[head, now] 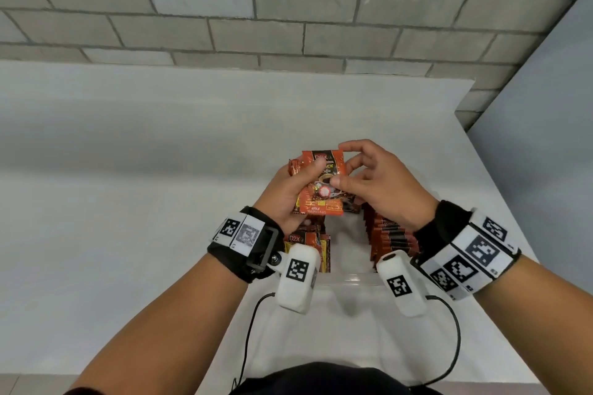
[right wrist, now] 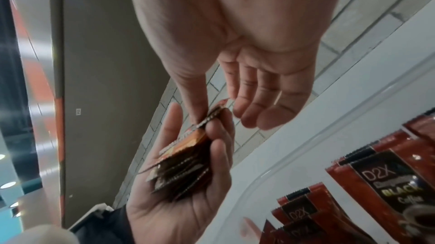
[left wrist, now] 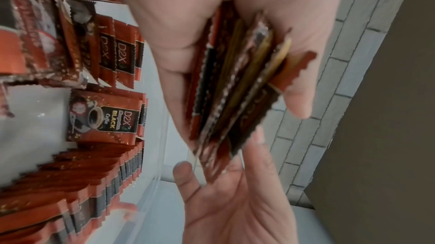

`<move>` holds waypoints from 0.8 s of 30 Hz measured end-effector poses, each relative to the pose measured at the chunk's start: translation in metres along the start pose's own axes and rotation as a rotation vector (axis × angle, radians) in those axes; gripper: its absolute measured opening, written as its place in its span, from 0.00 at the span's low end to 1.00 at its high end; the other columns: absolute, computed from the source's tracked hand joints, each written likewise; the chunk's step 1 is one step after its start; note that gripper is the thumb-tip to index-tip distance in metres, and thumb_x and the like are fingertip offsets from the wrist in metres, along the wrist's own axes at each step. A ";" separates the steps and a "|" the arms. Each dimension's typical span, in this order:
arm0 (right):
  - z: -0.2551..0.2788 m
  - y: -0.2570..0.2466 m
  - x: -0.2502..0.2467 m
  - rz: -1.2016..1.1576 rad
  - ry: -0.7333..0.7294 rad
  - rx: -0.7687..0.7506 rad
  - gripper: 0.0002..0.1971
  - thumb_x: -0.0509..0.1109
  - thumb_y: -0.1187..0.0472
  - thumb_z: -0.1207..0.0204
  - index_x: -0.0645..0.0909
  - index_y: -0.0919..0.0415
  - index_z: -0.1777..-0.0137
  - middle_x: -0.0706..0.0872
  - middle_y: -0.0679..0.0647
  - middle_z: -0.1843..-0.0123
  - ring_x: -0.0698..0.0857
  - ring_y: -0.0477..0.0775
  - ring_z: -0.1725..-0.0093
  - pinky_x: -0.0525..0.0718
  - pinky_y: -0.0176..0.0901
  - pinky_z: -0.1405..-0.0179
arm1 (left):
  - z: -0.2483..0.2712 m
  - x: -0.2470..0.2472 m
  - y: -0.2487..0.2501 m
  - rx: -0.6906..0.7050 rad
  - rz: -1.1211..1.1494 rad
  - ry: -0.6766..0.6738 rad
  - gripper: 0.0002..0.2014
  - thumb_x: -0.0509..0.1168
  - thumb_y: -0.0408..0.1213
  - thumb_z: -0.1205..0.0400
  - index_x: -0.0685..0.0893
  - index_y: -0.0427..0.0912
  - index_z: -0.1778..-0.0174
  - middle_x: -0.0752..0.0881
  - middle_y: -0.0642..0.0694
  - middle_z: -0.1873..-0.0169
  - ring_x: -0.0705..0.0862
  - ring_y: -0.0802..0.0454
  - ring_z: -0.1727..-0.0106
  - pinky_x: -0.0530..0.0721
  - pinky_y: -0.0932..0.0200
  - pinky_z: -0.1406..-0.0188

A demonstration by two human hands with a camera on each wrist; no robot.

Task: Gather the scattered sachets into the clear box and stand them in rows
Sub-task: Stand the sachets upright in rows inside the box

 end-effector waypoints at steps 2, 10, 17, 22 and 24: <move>0.002 0.002 -0.004 -0.002 -0.018 -0.032 0.33 0.77 0.60 0.28 0.67 0.43 0.26 0.81 0.46 0.45 0.86 0.51 0.55 0.86 0.39 0.54 | 0.001 0.002 -0.003 -0.015 -0.015 -0.008 0.22 0.71 0.33 0.26 0.80 0.30 0.37 0.89 0.37 0.57 0.90 0.45 0.60 0.87 0.54 0.63; -0.001 -0.003 -0.021 0.304 -0.116 -0.105 0.17 0.69 0.57 0.20 0.78 0.47 0.32 0.82 0.43 0.45 0.81 0.40 0.50 0.75 0.20 0.55 | -0.001 0.004 -0.008 0.002 -0.179 -0.003 0.18 0.70 0.25 0.32 0.82 0.34 0.45 0.89 0.37 0.58 0.89 0.42 0.58 0.87 0.49 0.57; -0.019 -0.002 -0.044 0.419 -0.045 -0.016 0.03 0.76 0.59 0.26 0.84 0.52 0.55 0.87 0.48 0.59 0.84 0.45 0.60 0.78 0.34 0.59 | -0.006 -0.012 0.008 0.073 -0.120 0.166 0.18 0.71 0.47 0.27 0.80 0.42 0.46 0.88 0.41 0.57 0.89 0.44 0.57 0.88 0.52 0.58; -0.028 0.017 -0.048 0.616 -0.090 0.143 0.04 0.75 0.59 0.26 0.84 0.57 0.56 0.86 0.52 0.57 0.84 0.50 0.59 0.83 0.43 0.54 | -0.003 -0.034 0.016 0.093 -0.039 0.251 0.21 0.69 0.51 0.30 0.80 0.42 0.46 0.88 0.42 0.60 0.87 0.46 0.59 0.87 0.54 0.56; -0.032 0.023 -0.047 0.665 -0.108 0.155 0.04 0.75 0.59 0.26 0.85 0.58 0.55 0.86 0.52 0.56 0.84 0.51 0.58 0.82 0.42 0.54 | -0.002 -0.040 0.017 0.090 -0.019 0.262 0.21 0.68 0.53 0.29 0.80 0.42 0.47 0.88 0.42 0.60 0.88 0.46 0.60 0.86 0.52 0.54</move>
Point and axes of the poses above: each hand's wrist, its own z-axis away from the middle knuckle, its own x-axis out of the palm, y = z × x, the point moved 1 cm from there along -z, towards the middle knuckle
